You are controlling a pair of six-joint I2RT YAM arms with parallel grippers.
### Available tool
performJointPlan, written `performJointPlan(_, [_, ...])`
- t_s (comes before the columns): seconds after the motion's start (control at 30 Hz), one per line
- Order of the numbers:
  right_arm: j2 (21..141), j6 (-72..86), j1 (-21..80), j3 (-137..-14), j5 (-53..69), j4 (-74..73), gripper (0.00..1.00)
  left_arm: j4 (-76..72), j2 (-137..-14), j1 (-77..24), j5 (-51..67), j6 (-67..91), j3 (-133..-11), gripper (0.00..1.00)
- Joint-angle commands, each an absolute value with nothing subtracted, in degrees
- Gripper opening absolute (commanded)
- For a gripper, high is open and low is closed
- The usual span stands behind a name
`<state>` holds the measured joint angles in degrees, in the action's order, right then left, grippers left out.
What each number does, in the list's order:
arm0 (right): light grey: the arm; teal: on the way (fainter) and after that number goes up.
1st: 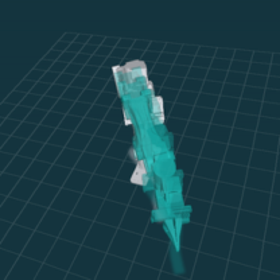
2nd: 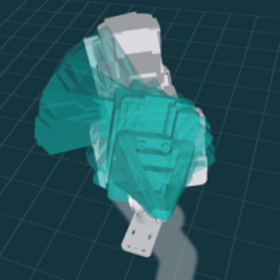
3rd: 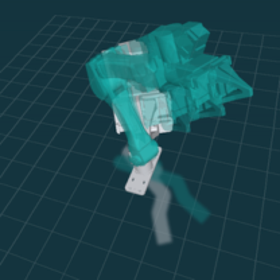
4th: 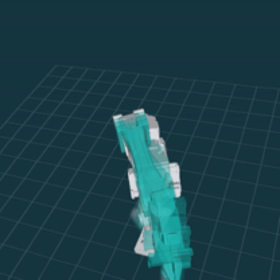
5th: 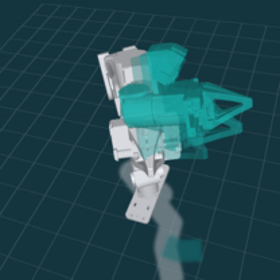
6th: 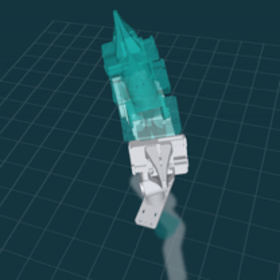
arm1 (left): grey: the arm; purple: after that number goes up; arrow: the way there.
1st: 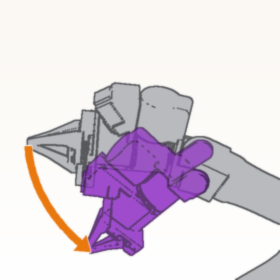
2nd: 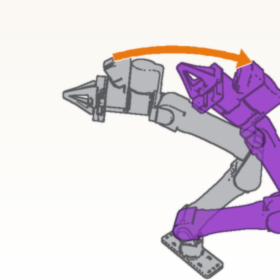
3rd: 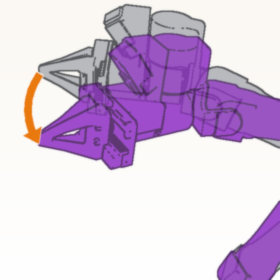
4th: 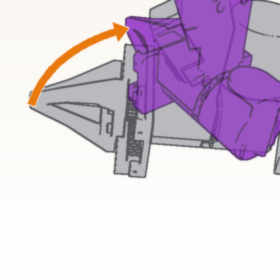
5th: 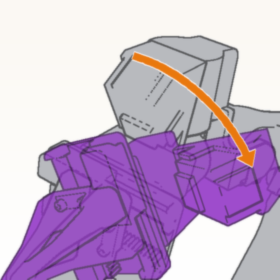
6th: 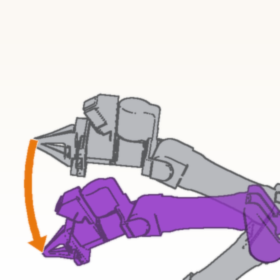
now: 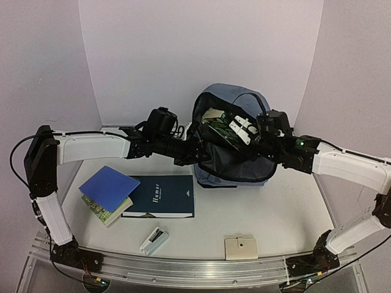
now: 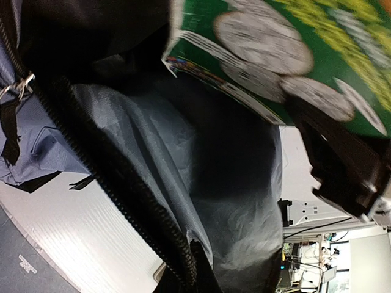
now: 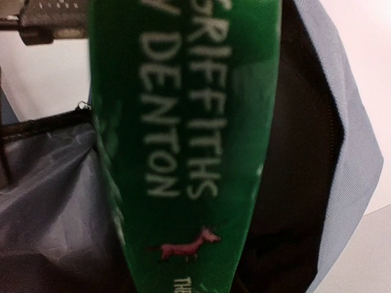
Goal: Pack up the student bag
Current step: Place the book in the student bag.
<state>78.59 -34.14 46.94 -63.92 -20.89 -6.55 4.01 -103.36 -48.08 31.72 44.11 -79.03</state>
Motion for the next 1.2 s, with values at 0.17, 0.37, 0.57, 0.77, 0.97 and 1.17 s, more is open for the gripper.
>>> performJointPlan(0.17, [85.3, -46.0, 43.4, -71.0, -24.1, -2.0, 0.00, 4.4, -97.5, -48.9, 33.4, 41.1, -77.1, 0.00])
performJointPlan(0.37, [91.5, -51.6, 41.9, -79.2, -25.5, -12.4, 0.00, 4.7, -97.2, -49.0, 33.5, 40.5, -76.4, 0.00])
performJointPlan(0.57, [97.4, -51.3, 41.3, -88.9, -25.1, -25.1, 0.00, 4.1, -97.1, -49.0, 33.4, 40.5, -75.7, 0.00])
performJointPlan(0.77, [95.7, -51.4, 41.3, -88.8, -22.3, -29.2, 0.00, 4.6, -97.1, -49.0, 32.3, 40.4, -75.6, 0.00])
performJointPlan(0.97, [93.0, -50.1, 41.3, -86.6, -22.0, -32.3, 0.01, 4.8, -97.2, -49.0, 32.4, 40.4, -75.5, 0.00])
performJointPlan(1.17, [92.5, -48.6, 41.3, -86.9, -21.7, -32.3, 0.23, 4.8, -97.5, -49.0, 32.9, 40.6, -75.7, 0.00])
